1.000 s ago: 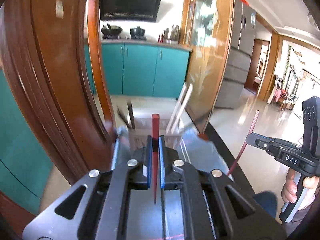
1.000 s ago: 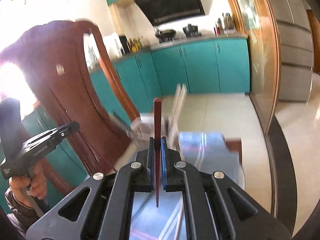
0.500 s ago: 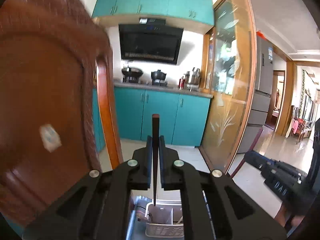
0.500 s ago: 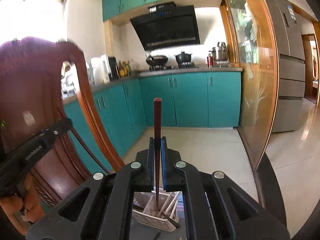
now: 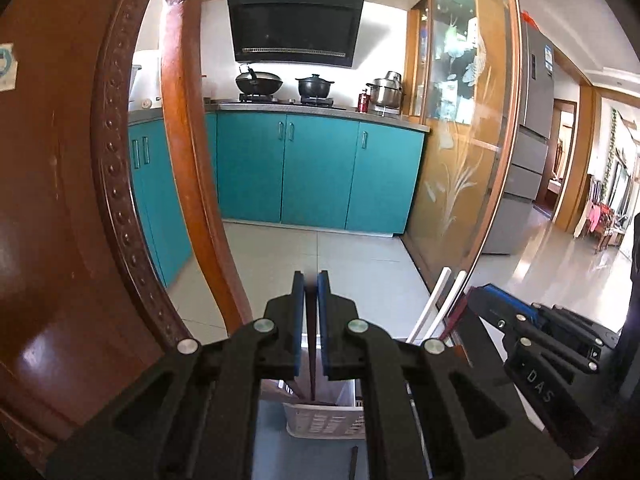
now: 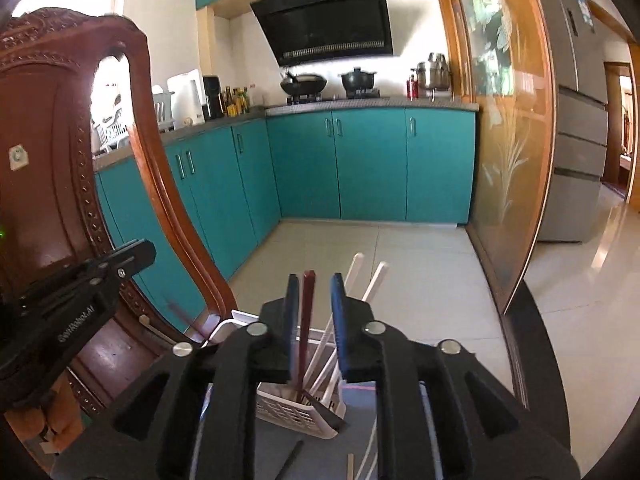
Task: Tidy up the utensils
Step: 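Lower both held reddish-brown chopsticks into the white basket with both tools, then open both tools to release the chopsticks and withdraw from the basket, then close the right tool on a light wooden chopstick while the left tool grasps a black chopstick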
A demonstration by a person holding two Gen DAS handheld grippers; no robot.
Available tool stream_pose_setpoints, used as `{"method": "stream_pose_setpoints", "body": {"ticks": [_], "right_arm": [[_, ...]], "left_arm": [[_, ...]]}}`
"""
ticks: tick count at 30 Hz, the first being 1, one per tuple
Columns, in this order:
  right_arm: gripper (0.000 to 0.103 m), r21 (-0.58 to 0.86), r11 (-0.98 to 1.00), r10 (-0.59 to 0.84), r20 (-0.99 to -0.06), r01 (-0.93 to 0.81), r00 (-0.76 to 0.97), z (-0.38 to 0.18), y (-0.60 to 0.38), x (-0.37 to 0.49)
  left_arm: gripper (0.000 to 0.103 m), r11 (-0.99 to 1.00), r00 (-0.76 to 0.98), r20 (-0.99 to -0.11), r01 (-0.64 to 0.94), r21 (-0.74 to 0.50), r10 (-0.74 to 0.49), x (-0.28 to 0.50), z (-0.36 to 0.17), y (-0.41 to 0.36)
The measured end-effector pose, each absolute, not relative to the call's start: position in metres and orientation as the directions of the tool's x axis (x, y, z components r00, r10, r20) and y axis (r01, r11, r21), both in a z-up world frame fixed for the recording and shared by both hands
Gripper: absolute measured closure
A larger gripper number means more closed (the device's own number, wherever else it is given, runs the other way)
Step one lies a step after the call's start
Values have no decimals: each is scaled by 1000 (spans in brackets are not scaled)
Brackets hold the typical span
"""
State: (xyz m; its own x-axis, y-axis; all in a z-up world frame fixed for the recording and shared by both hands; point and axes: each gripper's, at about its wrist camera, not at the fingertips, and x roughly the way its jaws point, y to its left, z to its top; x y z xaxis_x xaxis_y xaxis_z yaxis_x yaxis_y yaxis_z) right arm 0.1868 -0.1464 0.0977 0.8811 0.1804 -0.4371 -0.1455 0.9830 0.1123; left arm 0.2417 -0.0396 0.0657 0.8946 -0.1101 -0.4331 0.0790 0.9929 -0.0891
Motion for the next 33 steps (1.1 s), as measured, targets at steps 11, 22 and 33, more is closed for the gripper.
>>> {"method": "stream_pose_setpoints", "body": {"ticks": [11, 22, 33], "right_arm": [[85, 85, 986, 169, -479, -146, 862, 66, -187, 74], [70, 136, 988, 157, -836, -79, 526, -103, -176, 123], [72, -9, 997, 31, -873, -79, 486, -129, -148, 143]], "left_arm": [[76, 992, 887, -446, 121, -25, -120, 180, 48, -50], [67, 987, 776, -619, 161, 17, -116, 158, -31, -71], [63, 992, 719, -690, 129, 14, -84, 165, -63, -59]]}}
